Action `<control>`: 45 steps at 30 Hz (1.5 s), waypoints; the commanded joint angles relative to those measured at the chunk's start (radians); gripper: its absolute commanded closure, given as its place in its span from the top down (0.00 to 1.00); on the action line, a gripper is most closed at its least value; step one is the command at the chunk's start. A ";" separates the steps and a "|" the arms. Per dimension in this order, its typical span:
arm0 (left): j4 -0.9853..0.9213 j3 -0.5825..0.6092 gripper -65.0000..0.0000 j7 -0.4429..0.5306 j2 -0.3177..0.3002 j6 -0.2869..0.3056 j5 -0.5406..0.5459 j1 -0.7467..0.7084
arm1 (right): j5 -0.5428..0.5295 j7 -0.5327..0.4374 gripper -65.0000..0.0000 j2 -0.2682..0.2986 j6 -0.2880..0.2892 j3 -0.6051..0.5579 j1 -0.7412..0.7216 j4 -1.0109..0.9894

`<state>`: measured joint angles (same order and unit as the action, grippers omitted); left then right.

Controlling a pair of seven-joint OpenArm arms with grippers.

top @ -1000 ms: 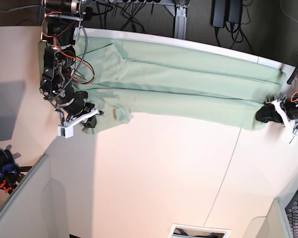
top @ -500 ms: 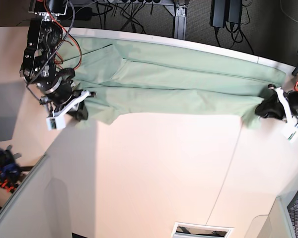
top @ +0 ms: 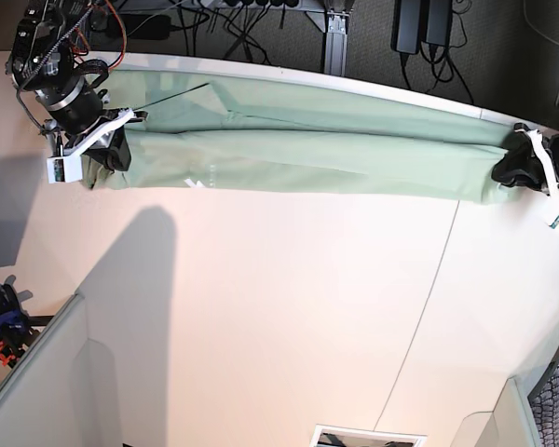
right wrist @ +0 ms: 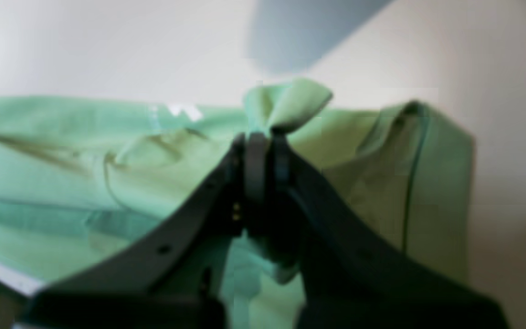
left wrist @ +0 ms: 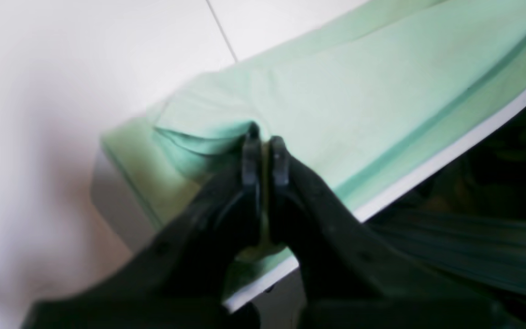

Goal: Fold the T-shirt properly
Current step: 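Fold the hem over toward the collar edge with both grippers, then regrasp the ends of the folded strip with both grippers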

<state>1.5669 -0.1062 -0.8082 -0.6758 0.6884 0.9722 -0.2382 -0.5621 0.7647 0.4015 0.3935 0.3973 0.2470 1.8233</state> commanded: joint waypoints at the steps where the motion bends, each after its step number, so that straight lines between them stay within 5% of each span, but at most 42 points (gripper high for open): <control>1: 0.014 -0.013 0.22 0.018 -0.020 0.010 0.017 0.004 | -0.010 -0.019 0.00 0.018 0.000 0.009 0.006 0.018; 2: 0.014 -0.013 0.28 0.018 -0.020 0.010 0.014 0.000 | -0.008 -0.019 0.10 0.018 0.000 0.009 0.018 0.018; 5: 0.014 -0.015 0.40 0.021 -0.019 0.010 0.002 -0.002 | 0.042 -0.021 0.63 0.013 -0.001 0.010 0.044 0.018; 6: 0.014 -0.024 0.39 0.026 -0.019 0.010 0.002 -0.002 | 0.050 -0.024 0.68 0.013 -0.003 0.010 0.045 0.018; 16: 0.014 -0.290 0.40 0.048 0.036 0.010 0.048 -0.017 | 0.013 -0.048 0.63 -0.059 -0.004 0.082 0.042 0.123; 17: 0.014 -0.290 0.44 0.048 0.036 0.010 0.048 -0.031 | 0.013 -0.050 0.50 -0.068 -0.003 0.081 0.042 0.127; 19: 0.013 -0.287 0.54 0.048 0.045 0.010 0.047 -0.064 | 0.012 -0.051 0.08 -0.086 -0.003 0.080 0.042 0.127; 20: 0.011 -0.287 0.58 0.048 0.052 0.010 0.047 -0.080 | 0.013 -0.051 0.00 -0.096 -0.003 0.080 0.042 0.127; 35: 0.032 -0.300 0.59 0.080 0.184 0.010 0.006 -0.113 | 0.012 -0.058 0.00 -0.138 -0.002 0.067 0.045 0.111; 40: 0.032 -0.301 0.59 0.114 0.185 -0.120 -0.143 -0.113 | 0.012 -0.058 0.00 -0.138 -0.002 0.067 0.045 0.111; 45: 0.032 -0.301 0.59 0.116 0.185 -0.128 -0.184 -0.114 | 0.012 -0.058 0.00 -0.138 -0.002 0.067 0.045 0.111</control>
<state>1.5837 -0.3985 -0.7101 -0.4736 0.5610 0.7750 -0.3569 -0.5385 0.7303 0.2520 0.3901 0.4599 0.2962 1.9202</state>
